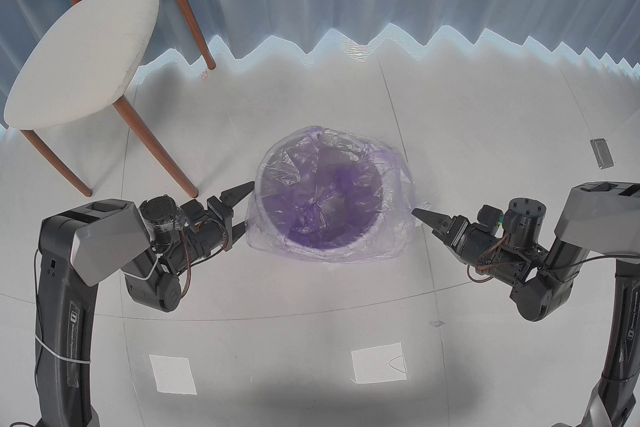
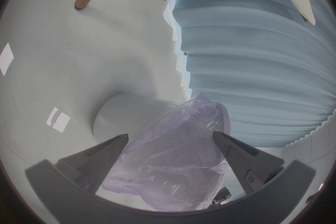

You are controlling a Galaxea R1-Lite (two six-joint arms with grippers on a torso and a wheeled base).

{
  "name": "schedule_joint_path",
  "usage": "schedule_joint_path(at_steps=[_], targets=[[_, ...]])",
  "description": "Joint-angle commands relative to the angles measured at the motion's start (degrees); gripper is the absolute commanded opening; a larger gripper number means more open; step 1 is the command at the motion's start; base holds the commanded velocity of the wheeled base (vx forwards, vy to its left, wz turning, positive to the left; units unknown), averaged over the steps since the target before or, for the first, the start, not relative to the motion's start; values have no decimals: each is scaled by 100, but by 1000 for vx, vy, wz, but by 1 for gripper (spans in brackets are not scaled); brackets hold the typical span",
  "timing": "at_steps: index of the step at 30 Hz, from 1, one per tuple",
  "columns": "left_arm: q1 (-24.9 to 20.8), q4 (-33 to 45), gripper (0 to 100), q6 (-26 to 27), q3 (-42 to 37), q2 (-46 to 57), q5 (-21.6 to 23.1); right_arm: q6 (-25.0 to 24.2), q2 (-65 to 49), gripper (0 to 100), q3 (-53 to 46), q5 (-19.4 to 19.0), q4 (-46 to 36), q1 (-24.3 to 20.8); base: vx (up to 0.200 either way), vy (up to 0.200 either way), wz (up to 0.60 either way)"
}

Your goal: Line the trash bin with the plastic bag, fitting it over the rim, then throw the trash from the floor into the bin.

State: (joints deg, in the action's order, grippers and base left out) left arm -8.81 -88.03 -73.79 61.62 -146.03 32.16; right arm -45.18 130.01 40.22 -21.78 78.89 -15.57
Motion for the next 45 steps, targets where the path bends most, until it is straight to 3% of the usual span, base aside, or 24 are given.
schedule_joint_path(at_steps=[1,6,35,41,45], targets=[[-85,-13,0,-4,25,-13,-17,0,138,100,-5,-1,145,-8,0,0,0],[-94,-30,0,5,25,-83,-61,0,270,100,-23,8,443,-17,0,0,0],[249,-13,0,84,456,-690,-69,0,420,100,-23,8,452,-43,0,0,0],[257,31,0,673,737,-1208,-78,9,472,100,-14,25,461,-43,0,0,0],[231,102,0,770,746,-1244,-96,9,490,100,-23,25,461,-43,0,0,0]])
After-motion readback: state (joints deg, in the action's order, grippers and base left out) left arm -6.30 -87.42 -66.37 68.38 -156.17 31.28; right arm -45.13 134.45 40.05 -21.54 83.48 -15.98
